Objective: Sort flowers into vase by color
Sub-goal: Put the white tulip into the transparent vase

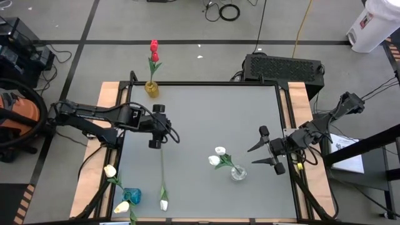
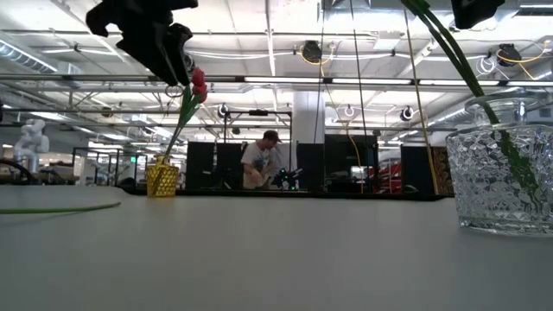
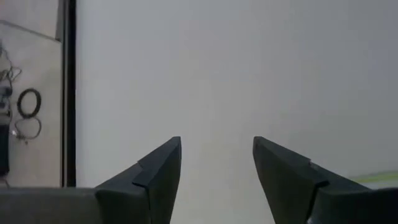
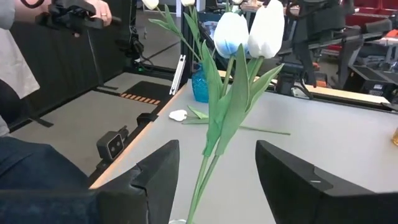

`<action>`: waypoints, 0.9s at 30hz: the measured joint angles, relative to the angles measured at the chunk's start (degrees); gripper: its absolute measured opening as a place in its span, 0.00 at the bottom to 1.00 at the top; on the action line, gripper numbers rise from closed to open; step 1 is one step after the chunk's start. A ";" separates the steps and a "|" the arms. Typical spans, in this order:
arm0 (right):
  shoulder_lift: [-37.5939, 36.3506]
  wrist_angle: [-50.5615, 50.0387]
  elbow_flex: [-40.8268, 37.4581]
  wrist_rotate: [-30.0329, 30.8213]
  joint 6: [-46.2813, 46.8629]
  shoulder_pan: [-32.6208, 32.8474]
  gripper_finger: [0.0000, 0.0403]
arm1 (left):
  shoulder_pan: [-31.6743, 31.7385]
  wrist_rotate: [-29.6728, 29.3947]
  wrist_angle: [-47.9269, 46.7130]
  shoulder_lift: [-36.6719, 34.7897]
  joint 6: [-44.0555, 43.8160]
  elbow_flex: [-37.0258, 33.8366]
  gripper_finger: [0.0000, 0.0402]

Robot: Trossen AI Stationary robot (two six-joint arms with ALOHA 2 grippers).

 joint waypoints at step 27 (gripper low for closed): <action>0.07 0.94 0.00 0.00 -0.09 0.00 0.50 | -11.83 19.75 -0.05 13.18 7.41 0.00 0.52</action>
